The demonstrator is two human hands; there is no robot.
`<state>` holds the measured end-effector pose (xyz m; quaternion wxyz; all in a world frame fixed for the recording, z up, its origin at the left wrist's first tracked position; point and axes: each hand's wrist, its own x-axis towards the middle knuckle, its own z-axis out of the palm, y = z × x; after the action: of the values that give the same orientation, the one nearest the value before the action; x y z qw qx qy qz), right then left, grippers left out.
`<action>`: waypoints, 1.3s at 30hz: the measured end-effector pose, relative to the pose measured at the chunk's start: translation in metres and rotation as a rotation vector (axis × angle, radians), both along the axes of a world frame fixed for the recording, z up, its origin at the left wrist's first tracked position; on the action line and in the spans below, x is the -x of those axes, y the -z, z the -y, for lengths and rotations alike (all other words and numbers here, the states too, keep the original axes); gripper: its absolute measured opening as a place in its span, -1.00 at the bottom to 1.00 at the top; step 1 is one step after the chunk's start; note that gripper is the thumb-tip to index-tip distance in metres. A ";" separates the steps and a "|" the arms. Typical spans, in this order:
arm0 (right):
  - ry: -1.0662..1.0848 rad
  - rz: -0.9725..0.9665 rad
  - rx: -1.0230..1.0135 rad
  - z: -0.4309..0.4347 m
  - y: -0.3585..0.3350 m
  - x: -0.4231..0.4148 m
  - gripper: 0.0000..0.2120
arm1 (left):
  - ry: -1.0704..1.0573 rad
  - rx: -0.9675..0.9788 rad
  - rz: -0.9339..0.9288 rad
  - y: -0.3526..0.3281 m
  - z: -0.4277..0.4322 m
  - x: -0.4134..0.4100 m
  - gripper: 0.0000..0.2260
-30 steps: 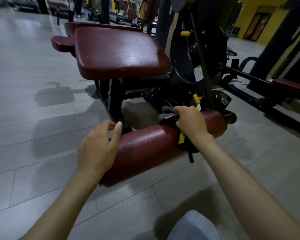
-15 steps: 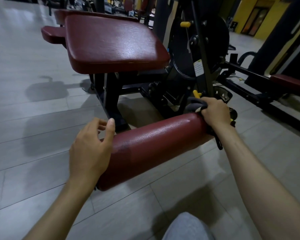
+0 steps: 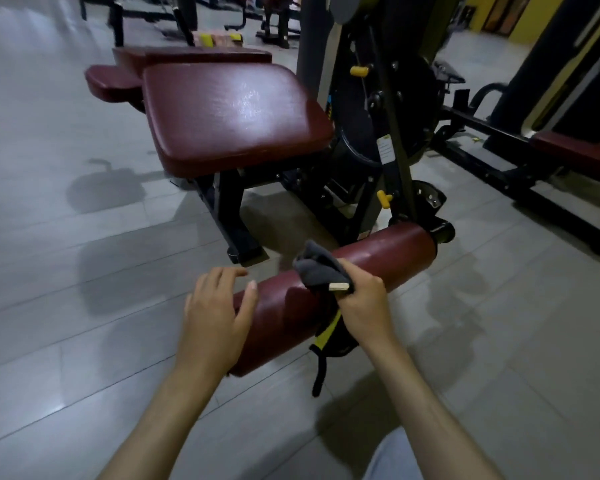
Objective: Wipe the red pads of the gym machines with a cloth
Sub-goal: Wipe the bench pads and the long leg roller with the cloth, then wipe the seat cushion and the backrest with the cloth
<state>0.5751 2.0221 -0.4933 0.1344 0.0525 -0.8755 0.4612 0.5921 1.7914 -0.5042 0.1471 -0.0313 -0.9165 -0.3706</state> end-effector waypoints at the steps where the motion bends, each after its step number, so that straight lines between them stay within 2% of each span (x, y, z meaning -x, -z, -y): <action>1: 0.062 0.038 0.060 -0.001 -0.015 -0.007 -0.82 | 0.030 0.033 0.030 -0.018 0.001 -0.006 -0.73; 5: 0.295 0.115 0.157 -0.017 -0.091 -0.031 -0.88 | 0.157 0.083 0.129 -0.107 -0.014 -0.019 -0.82; 10: 0.432 0.264 0.369 -0.048 -0.201 -0.066 -0.76 | 0.429 -0.010 0.259 -0.244 -0.073 -0.033 -0.85; 12: 0.471 0.309 0.497 -0.057 -0.244 -0.080 -0.77 | 0.524 -0.076 0.331 -0.295 -0.108 -0.040 -0.73; 15: 0.535 0.359 0.675 -0.068 -0.313 -0.094 -0.77 | 0.624 -0.177 0.473 -0.357 -0.157 -0.048 -0.40; 17: 0.590 0.355 0.752 -0.078 -0.355 -0.099 -0.72 | 0.626 -0.279 0.541 -0.392 -0.183 -0.050 -0.34; 19: 0.633 0.324 0.754 -0.094 -0.392 -0.103 -0.68 | 0.599 -0.391 0.591 -0.433 -0.207 -0.051 -0.37; 22: 0.590 0.303 0.679 -0.121 -0.442 -0.109 -0.76 | 0.574 -0.584 0.689 -0.490 -0.244 -0.051 -0.51; 24: 0.552 0.301 0.614 -0.141 -0.465 -0.113 -0.73 | 0.552 -0.590 0.708 -0.520 -0.266 -0.049 -0.53; 26: 0.474 0.319 0.576 -0.160 -0.482 -0.115 -0.57 | 0.524 -0.575 0.694 -0.539 -0.286 -0.043 -0.56; 28: 0.414 0.314 0.621 -0.180 -0.496 -0.117 -0.49 | 0.494 -0.600 0.694 -0.554 -0.304 -0.037 -0.69; 30: 0.389 0.266 0.643 -0.198 -0.510 -0.118 -0.55 | 0.493 -0.627 0.695 -0.567 -0.321 -0.029 -0.79; 32: 0.407 0.233 0.683 -0.214 -0.516 -0.116 -0.58 | 0.522 -0.625 0.693 -0.572 -0.336 -0.021 -0.81; 39: 0.641 0.190 0.846 -0.270 -0.506 -0.084 -0.80 | 0.501 -0.663 0.716 -0.554 -0.388 0.050 -0.85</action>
<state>0.6593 2.2923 0.0129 0.1978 -0.3180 -0.5936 0.7123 0.5418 2.1790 0.0502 -0.2649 -0.0723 -0.7078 -0.6508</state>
